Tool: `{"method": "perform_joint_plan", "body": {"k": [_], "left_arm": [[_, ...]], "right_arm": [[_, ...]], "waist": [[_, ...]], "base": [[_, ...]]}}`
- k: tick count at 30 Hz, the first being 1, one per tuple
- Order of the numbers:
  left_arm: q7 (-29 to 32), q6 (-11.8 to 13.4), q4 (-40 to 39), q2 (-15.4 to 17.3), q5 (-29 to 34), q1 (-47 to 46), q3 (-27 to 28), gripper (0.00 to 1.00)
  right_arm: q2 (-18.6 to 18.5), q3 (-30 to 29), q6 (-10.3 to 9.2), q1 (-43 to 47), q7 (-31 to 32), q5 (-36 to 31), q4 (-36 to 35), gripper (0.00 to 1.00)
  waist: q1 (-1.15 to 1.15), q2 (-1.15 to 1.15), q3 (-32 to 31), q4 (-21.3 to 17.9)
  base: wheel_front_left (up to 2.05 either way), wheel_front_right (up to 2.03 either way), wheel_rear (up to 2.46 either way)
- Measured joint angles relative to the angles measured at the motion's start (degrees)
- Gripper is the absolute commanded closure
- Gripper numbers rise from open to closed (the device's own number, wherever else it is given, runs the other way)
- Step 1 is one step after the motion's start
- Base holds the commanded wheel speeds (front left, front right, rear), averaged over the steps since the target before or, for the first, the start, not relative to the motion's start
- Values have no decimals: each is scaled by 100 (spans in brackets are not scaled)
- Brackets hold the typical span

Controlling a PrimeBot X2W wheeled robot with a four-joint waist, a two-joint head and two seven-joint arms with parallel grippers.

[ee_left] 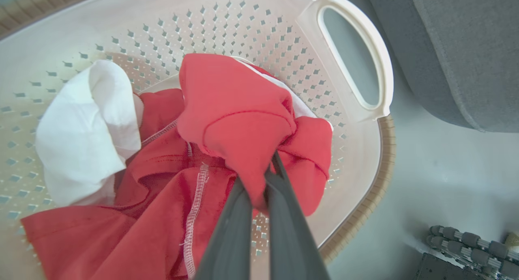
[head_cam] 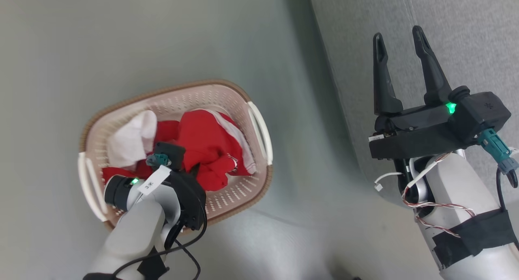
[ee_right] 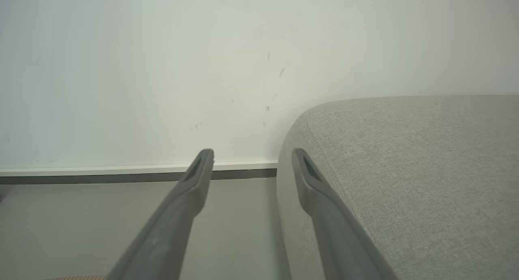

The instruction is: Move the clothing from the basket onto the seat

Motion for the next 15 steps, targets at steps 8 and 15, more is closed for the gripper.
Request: {"method": "perform_joint_plan", "body": {"k": [8, 15], "left_arm": [[-433, -1, -24, -33, -199, 266, -62, 100], [-820, -1, -87, -62, -332, 486, -41, 100]], "right_arm": [[-202, 8, 85, 112, -1, -33, 181, 0], [-260, -2, 182, 322, 1, 16, 333, 0]], "waist": [[0, 0, -458, 312], [0, 0, -921, 606]], "base": [[0, 0, 0], [0, 0, 0]]}}
